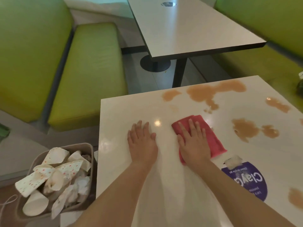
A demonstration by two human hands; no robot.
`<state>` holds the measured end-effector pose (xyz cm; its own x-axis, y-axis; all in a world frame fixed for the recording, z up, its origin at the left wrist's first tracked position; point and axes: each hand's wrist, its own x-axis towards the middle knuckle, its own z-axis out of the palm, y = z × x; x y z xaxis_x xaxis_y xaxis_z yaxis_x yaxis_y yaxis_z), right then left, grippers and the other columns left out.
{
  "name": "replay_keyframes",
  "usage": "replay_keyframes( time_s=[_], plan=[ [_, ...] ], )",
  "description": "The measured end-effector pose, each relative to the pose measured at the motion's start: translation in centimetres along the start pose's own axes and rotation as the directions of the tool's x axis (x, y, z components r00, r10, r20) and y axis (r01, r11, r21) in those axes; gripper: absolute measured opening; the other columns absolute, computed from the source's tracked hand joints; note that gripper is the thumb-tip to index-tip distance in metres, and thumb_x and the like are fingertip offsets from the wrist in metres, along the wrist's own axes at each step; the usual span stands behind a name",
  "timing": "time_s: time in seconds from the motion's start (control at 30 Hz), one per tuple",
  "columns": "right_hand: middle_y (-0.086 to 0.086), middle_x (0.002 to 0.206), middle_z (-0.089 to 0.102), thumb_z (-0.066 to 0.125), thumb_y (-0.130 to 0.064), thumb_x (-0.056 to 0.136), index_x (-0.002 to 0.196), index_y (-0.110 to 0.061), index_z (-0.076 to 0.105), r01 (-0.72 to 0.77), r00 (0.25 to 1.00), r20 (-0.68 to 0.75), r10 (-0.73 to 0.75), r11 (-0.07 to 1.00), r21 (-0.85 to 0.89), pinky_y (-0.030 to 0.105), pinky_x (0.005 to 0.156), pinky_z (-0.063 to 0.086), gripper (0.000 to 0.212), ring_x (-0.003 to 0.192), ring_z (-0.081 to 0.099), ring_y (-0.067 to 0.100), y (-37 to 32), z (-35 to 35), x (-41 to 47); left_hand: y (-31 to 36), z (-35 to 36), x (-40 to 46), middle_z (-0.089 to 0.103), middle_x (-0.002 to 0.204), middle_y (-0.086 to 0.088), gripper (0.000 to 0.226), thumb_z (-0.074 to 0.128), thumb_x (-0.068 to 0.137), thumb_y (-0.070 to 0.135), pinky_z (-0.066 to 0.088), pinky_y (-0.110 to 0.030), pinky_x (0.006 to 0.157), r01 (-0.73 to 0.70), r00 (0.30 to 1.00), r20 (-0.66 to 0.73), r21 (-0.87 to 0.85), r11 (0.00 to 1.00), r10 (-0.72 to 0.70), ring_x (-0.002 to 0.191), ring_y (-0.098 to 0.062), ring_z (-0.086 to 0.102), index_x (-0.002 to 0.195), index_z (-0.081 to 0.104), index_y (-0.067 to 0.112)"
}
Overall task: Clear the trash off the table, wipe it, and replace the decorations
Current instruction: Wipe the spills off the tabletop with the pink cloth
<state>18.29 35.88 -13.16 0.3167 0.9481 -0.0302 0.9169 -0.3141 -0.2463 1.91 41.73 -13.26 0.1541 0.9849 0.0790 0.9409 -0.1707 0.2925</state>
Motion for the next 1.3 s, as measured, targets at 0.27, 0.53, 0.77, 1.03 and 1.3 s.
replay_keyframes(
  time_s=[0.27,0.53,0.77,1.03,1.3],
  plan=[
    [-0.004,0.163,0.012,0.025,-0.030,0.104,0.154,-0.027,0.024,0.102,0.995,-0.010,-0.101,0.993,0.055,0.028,0.120,-0.006,0.050,0.151,0.002,0.012,5.3,-1.6,2.1,3.1,-0.7,2.4,-0.008,0.163,-0.001,0.062,0.015,0.102,0.052,-0.008,-0.049,0.119,0.200,0.938,0.277,0.053,0.978,-0.207,0.149,-0.026,-0.013,0.155,-0.002,0.025],
    [-0.015,0.160,0.007,0.005,-0.048,0.095,0.154,-0.032,0.023,0.383,0.917,0.071,-0.392,0.916,0.120,0.022,0.118,-0.012,0.063,0.148,-0.005,0.001,5.1,-1.9,1.4,4.8,-0.6,6.0,-0.014,0.162,-0.001,0.068,0.015,0.099,0.059,-0.009,-0.055,0.117,0.224,0.909,0.339,0.093,0.970,-0.242,0.148,-0.027,-0.019,0.155,-0.005,0.026],
    [-0.002,0.161,0.022,0.024,-0.028,0.104,0.151,-0.018,0.034,-0.004,0.996,-0.088,0.018,0.987,0.162,0.031,0.123,-0.001,0.050,0.150,0.010,0.015,4.9,-1.3,8.9,6.5,-1.5,10.6,-0.005,0.161,-0.005,0.085,0.043,0.093,0.061,0.008,-0.061,0.114,0.313,0.811,0.461,0.177,0.933,-0.360,0.148,-0.030,-0.008,0.154,0.000,0.019],
    [-0.003,0.097,0.059,0.032,-0.028,0.105,0.104,-0.014,0.055,-0.146,0.812,-0.185,0.553,0.501,0.853,0.027,0.085,0.036,0.027,0.102,0.056,0.024,6.0,-4.2,10.2,7.9,-1.3,12.3,0.011,0.148,-0.006,0.092,0.063,0.085,0.054,0.025,-0.061,0.107,0.407,0.778,0.430,0.214,0.888,-0.459,0.139,-0.031,0.011,0.148,0.009,0.015],
    [0.001,0.095,0.066,0.014,-0.066,0.091,0.107,-0.048,0.041,-0.134,0.772,-0.302,0.559,0.608,0.782,0.038,0.088,0.056,0.036,0.088,0.067,0.019,9.2,-5.0,21.5,7.6,-0.6,12.0,0.015,0.144,-0.006,0.085,0.062,0.085,0.053,0.026,-0.059,0.108,0.402,0.792,0.411,0.205,0.893,-0.451,0.138,-0.030,0.013,0.145,0.014,0.017]
  ],
)
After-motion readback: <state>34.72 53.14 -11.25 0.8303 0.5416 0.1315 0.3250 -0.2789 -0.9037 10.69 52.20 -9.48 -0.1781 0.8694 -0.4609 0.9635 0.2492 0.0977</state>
